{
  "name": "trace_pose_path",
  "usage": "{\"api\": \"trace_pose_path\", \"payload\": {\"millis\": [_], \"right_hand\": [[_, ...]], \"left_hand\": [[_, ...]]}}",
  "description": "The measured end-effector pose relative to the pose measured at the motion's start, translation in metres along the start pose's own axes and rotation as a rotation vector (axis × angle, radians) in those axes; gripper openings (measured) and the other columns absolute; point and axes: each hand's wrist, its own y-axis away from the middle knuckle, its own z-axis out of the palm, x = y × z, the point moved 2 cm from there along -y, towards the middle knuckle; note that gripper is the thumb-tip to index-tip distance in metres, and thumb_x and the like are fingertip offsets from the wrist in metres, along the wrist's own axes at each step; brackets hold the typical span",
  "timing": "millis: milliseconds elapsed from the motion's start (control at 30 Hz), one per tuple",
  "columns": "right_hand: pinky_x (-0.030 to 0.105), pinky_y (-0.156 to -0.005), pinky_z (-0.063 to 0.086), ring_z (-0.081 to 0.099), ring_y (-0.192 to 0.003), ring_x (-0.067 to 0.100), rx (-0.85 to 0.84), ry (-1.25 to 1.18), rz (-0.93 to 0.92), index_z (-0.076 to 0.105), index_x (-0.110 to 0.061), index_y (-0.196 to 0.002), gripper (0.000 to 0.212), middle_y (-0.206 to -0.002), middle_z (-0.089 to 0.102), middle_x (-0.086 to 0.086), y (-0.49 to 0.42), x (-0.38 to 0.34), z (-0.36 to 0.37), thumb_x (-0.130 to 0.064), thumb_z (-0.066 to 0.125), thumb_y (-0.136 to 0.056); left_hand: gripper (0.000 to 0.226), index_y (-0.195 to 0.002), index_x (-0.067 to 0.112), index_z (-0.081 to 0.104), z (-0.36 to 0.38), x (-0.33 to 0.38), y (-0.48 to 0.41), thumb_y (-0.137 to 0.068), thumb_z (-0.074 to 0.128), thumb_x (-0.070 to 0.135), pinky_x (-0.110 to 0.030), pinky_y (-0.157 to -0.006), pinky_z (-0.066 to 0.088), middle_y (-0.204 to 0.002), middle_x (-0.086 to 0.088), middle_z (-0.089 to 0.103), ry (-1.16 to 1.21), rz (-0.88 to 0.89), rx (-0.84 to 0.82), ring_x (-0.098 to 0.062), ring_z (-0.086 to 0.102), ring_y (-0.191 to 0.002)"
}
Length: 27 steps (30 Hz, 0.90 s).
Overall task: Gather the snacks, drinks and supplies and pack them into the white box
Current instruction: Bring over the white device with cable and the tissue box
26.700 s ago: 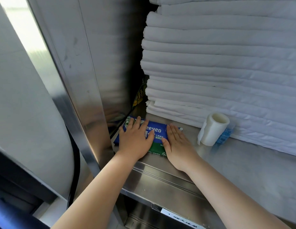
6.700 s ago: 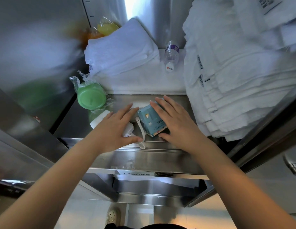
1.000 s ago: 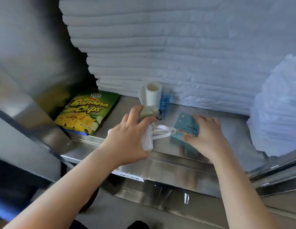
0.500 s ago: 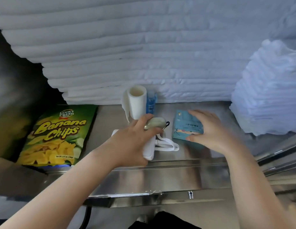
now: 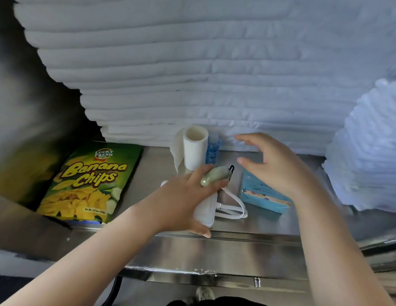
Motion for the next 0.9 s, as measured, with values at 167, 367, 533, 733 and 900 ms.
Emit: {"api": "trace_pose_path", "payload": {"millis": [167, 367, 533, 733, 900], "right_hand": [[0.013, -0.09, 0.034, 0.049, -0.109, 0.003, 0.104, -0.011, -0.113, 0.063, -0.025, -0.118, 0.031, -0.119, 0.058, -0.013, -0.025, -0.024, 0.02, -0.018, 0.062, -0.088], [0.014, -0.087, 0.035, 0.052, -0.106, 0.013, 0.185, 0.057, -0.231, 0.067, -0.018, -0.109, 0.029, -0.111, 0.062, -0.006, -0.042, -0.036, 0.036, -0.01, 0.067, -0.081], [0.028, -0.083, 0.043, 0.051, -0.103, 0.021, 0.139, 0.175, -0.278, 0.068, -0.011, -0.105, 0.025, -0.107, 0.062, -0.002, -0.051, -0.04, 0.047, -0.007, 0.067, -0.08], [0.026, -0.076, 0.042, 0.052, -0.095, 0.018, 0.136, 0.143, -0.304, 0.071, -0.015, -0.094, 0.016, -0.095, 0.062, -0.005, -0.053, -0.042, 0.046, -0.008, 0.069, -0.08], [0.029, -0.075, 0.045, 0.053, -0.092, 0.021, 0.145, 0.144, -0.317, 0.071, -0.01, -0.091, 0.012, -0.092, 0.063, -0.001, -0.052, -0.042, 0.047, -0.006, 0.07, -0.08]], "left_hand": [[0.1, -0.142, 0.05, -0.005, -0.005, -0.003, 0.018, -0.069, 0.061, 0.069, -0.034, -0.102, 0.034, -0.152, 0.011, -0.011, -0.001, -0.045, 0.026, -0.018, 0.026, -0.134], [0.039, -0.118, 0.028, 0.059, -0.044, -0.015, 0.042, -0.084, 0.054, 0.047, -0.038, -0.084, 0.05, -0.131, 0.002, 0.047, 0.124, -0.115, 0.43, -0.018, 0.055, -0.107], [0.034, -0.112, 0.007, 0.059, -0.064, -0.033, 0.031, -0.08, 0.064, 0.018, -0.03, -0.084, 0.042, -0.114, -0.01, 0.056, 0.054, -0.413, 0.84, -0.028, 0.055, -0.103], [0.061, -0.143, 0.016, 0.033, -0.052, -0.043, 0.001, -0.09, 0.054, 0.036, -0.032, -0.094, 0.039, -0.139, -0.003, 0.047, 0.212, -0.549, 0.588, -0.021, 0.045, -0.124], [0.046, -0.136, 0.022, 0.045, -0.047, -0.038, -0.006, -0.091, 0.051, 0.027, -0.032, -0.074, 0.048, -0.12, 0.0, 0.061, 0.169, -0.53, 0.636, -0.02, 0.06, -0.1]]}}
